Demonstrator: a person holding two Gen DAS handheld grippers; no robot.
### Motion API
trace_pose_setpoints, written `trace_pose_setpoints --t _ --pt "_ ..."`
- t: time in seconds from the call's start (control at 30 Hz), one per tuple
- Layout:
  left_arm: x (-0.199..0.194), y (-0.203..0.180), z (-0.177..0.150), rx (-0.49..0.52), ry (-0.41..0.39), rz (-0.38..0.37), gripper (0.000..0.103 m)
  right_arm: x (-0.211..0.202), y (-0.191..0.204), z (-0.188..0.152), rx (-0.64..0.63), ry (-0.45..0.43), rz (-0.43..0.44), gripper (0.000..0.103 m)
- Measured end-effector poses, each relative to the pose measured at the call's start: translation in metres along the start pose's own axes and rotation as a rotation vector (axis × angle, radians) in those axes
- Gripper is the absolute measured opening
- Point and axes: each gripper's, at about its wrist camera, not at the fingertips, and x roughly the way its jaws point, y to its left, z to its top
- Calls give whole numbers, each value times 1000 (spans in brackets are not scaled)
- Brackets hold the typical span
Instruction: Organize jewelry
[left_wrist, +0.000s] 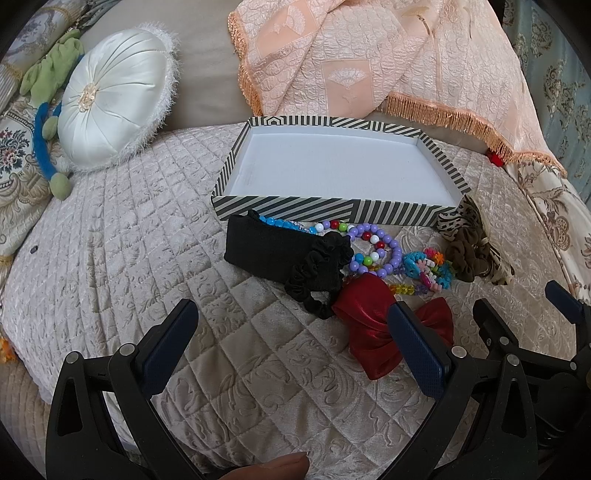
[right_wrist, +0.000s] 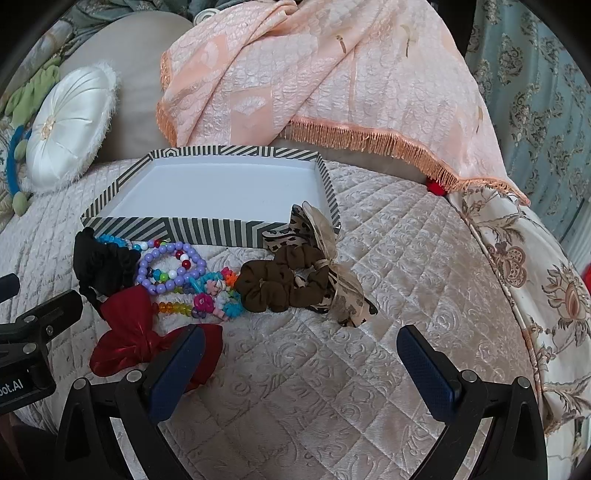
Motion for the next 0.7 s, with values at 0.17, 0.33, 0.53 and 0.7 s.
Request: trace_pose_setpoints --t 0.17,0.33,0.53,0.7 --pt "0 0 0 1 0 0 103 0 1 0 0 1 1 103" --pt "0 0 0 1 0 1 103 1 1 0 4 3 9 103" --pt "1 0 0 1 1 1 103 2 1 -1 5 10 13 103" --pt "0 -1 0 1 0 1 103 2 1 -1 3 12 11 103"
